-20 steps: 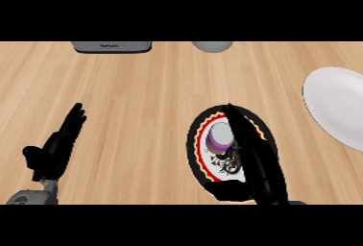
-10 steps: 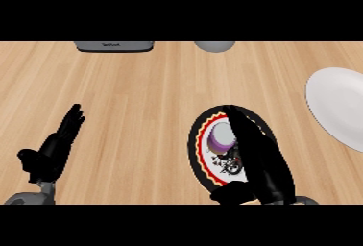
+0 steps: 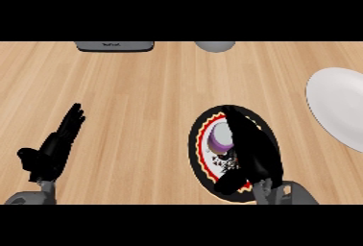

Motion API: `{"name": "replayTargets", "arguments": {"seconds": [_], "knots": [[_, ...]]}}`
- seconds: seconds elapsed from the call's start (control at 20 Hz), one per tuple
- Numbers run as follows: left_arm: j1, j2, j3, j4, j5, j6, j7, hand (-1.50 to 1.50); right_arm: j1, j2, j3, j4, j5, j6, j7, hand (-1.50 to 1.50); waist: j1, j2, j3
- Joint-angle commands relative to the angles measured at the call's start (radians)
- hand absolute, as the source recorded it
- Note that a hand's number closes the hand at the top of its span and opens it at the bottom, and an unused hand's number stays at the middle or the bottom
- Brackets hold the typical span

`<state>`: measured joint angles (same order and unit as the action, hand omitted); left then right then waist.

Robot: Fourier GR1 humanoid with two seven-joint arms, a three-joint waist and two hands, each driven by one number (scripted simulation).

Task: Pick the can from the plate and place it in the plate

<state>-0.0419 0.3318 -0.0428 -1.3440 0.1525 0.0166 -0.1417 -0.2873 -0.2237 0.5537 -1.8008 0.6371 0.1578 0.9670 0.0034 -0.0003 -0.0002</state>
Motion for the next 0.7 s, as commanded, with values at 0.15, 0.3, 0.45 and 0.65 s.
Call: {"name": "replayTargets", "arguments": {"seconds": [0.15,0.3,0.45,0.65], "knots": [[0.029,-0.072,-0.005,-0.034,-0.063,0.023,-0.009,0.00,-0.046,0.087,-0.083,0.157,0.043,0.046,-0.076,-1.50,0.001,0.000,0.000],[-0.092,-0.043,0.047,0.098,-0.044,-0.036,-0.006,0.00,0.019,0.080,-0.038,0.193,0.116,0.010,-0.116,-1.50,-0.005,0.001,0.000],[0.045,-0.042,0.040,-0.038,-0.049,-0.053,-0.016,0.00,-0.032,0.091,-0.109,0.263,0.118,0.054,-0.135,-1.50,0.002,0.000,0.000],[0.015,-0.083,0.037,-0.036,-0.080,-0.018,0.015,0.00,-0.111,0.191,-0.115,0.376,0.178,0.024,-0.118,-1.50,0.004,0.000,0.000]]}}
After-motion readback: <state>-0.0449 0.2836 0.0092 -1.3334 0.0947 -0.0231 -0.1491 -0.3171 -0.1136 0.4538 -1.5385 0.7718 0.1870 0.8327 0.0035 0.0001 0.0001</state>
